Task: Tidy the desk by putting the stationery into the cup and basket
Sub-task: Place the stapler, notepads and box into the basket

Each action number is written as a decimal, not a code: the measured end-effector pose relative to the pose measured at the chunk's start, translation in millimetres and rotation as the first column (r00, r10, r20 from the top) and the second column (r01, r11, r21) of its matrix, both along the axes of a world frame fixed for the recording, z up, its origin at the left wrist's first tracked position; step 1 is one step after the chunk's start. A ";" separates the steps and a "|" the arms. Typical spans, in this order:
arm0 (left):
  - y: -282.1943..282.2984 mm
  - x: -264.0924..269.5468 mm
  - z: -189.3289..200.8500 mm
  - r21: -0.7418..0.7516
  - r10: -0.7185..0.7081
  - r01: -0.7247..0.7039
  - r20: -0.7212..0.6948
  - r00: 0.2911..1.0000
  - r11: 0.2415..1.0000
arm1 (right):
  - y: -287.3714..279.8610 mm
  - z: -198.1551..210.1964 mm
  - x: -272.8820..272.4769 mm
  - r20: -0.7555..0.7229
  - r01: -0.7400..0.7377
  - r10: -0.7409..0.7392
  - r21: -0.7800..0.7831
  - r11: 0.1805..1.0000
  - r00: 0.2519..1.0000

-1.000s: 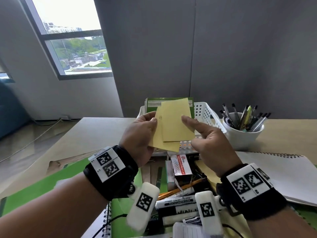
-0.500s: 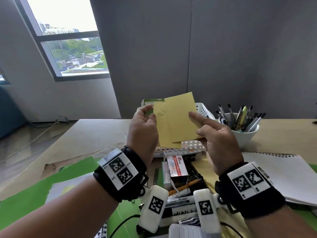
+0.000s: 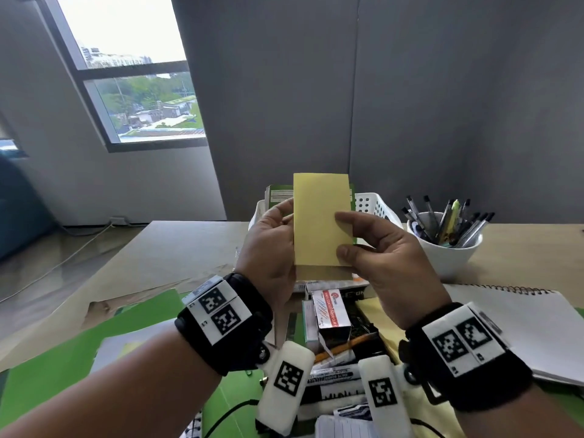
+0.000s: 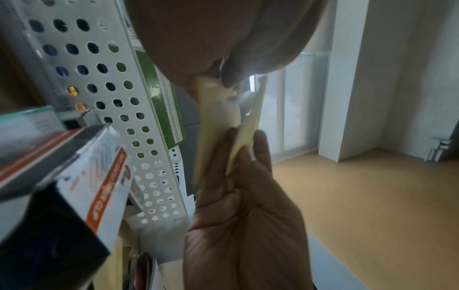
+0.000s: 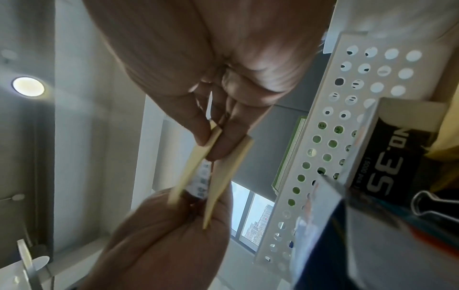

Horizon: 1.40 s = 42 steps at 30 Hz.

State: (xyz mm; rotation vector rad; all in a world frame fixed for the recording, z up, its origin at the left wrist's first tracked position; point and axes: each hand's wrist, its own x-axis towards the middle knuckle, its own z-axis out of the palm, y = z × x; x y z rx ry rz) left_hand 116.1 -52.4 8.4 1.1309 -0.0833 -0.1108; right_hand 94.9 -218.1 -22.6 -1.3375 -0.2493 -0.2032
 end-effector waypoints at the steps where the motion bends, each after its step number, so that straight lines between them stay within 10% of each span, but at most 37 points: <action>1: 0.3 1.0 -0.9 0.000 -0.012 0.012 0.003 1.000 1.000 | -0.1 -1.3 0.1 0.009 0.031 -0.031 -0.027 0.999 0.999; 15: 9.6 -10.0 7.4 0.020 -0.154 0.153 0.056 0.986 0.988 | 0.7 1.1 -3.4 0.037 0.086 -0.081 -0.152 0.985 0.996; 24: 6.1 1.7 3.1 0.114 0.014 -0.026 0.106 0.994 0.993 | -1.9 0.2 -0.4 -0.012 0.264 -0.298 -0.433 0.862 0.954; 29: -0.9 9.6 7.4 0.236 -0.091 0.076 0.054 0.994 0.969 | -10.2 -2.5 4.9 -0.073 0.203 -0.228 -0.248 0.947 0.971; 32: -10.7 27.7 12.7 0.646 -0.180 0.071 0.104 0.978 0.760 | -23.9 -0.2 10.9 -0.119 0.319 -0.348 -0.207 0.925 0.930; 36: -30.0 73.0 34.5 0.882 -0.216 -0.329 0.412 0.885 0.338 | -56.1 -11.8 23.3 -0.293 0.354 -0.445 -0.315 0.881 0.846; 42: -70.3 113.5 26.9 0.924 -0.500 -0.270 0.105 0.860 -0.271 | -66.6 -16.9 28.6 -0.408 0.353 -0.437 -0.267 0.897 0.801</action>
